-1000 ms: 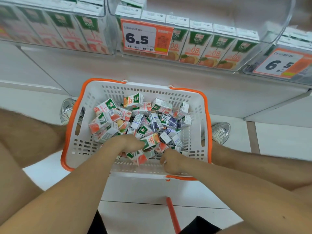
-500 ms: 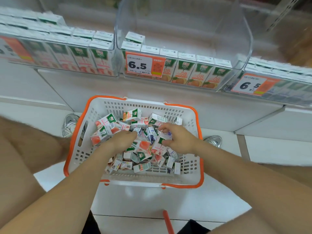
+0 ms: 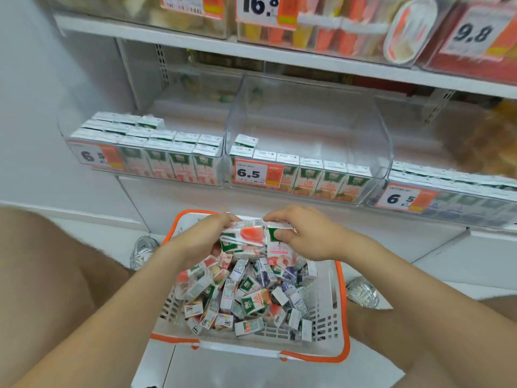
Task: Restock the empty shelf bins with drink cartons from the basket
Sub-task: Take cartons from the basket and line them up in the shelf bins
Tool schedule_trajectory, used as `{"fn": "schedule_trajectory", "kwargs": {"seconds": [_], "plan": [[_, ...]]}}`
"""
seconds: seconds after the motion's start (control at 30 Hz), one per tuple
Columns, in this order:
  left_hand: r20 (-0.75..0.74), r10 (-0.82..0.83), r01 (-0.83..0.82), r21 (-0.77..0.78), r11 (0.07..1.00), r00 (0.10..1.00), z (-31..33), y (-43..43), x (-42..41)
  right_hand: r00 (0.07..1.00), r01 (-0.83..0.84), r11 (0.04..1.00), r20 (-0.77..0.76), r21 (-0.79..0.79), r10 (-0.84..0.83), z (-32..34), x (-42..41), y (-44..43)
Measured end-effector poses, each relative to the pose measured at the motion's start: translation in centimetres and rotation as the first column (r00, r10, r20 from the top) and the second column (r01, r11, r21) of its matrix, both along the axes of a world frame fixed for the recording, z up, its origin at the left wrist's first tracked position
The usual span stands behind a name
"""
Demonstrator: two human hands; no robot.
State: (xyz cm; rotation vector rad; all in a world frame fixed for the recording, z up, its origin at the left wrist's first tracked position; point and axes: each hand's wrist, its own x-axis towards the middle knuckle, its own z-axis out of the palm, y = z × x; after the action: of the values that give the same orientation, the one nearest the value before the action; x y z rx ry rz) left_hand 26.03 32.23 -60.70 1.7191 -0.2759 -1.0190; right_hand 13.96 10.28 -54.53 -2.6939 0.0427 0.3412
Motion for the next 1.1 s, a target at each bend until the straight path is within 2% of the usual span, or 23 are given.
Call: {"fn": "schedule_trajectory", "kwargs": {"seconds": [0.13, 0.23, 0.4, 0.5, 0.57, 0.67, 0.73, 0.83, 0.97, 1.1], "plan": [[0.093, -0.106, 0.109, -0.036, 0.993, 0.990, 6.4, 1.7, 1.8, 0.989, -0.011, 1.000, 0.150, -0.025, 0.014, 3.1, 1.1, 1.8], [0.264, -0.187, 0.184, 0.036, 0.982, 0.946, 10.7, 3.4, 3.7, 0.956, 0.028, 0.999, 0.289, 0.046, -0.040, 5.2, 2.5, 3.5], [0.454, -0.052, 0.055, 0.007, 0.998, 0.889, 17.5, 6.5, 7.9, 0.822, 0.085, 0.973, 0.536, 0.216, -0.191, 8.3, 6.1, 7.3], [0.538, 0.105, -0.073, -0.080, 0.994, 0.836, 19.1, 7.4, 10.5, 0.745, 0.101, 0.932, 0.594, 0.349, -0.303, 9.8, 8.3, 8.9], [0.588, 0.174, -0.132, -0.114, 0.985, 0.790, 19.3, 7.3, 12.2, 0.707, 0.109, 0.928, 0.628, 0.358, -0.325, 10.3, 9.8, 9.4], [0.716, 0.258, -0.255, -0.116, 0.960, 0.649, 19.0, 6.0, 14.6, 0.685, 0.079, 0.949, 0.675, 0.305, -0.274, 10.4, 12.5, 9.4], [0.721, 0.322, -0.336, -0.131, 0.933, 0.613, 18.6, 5.0, 16.1, 0.677, 0.066, 0.967, 0.700, 0.247, -0.225, 10.2, 14.6, 9.0], [0.651, 0.359, -0.365, -0.132, 0.921, 0.669, 17.5, 3.8, 18.0, 0.696, 0.072, 0.988, 0.703, 0.140, -0.150, 9.8, 18.0, 7.9], [0.511, 0.337, -0.343, -0.086, 0.935, 0.791, 15.5, 3.0, 20.1, 0.760, 0.063, 0.998, 0.648, 0.002, -0.049, 8.8, 21.5, 6.9], [0.548, 0.218, -0.271, 0.016, 0.963, 0.807, 15.3, 2.4, 20.4, 0.814, 0.080, 0.995, 0.580, -0.057, -0.032, 7.8, 23.4, 6.8]]}}
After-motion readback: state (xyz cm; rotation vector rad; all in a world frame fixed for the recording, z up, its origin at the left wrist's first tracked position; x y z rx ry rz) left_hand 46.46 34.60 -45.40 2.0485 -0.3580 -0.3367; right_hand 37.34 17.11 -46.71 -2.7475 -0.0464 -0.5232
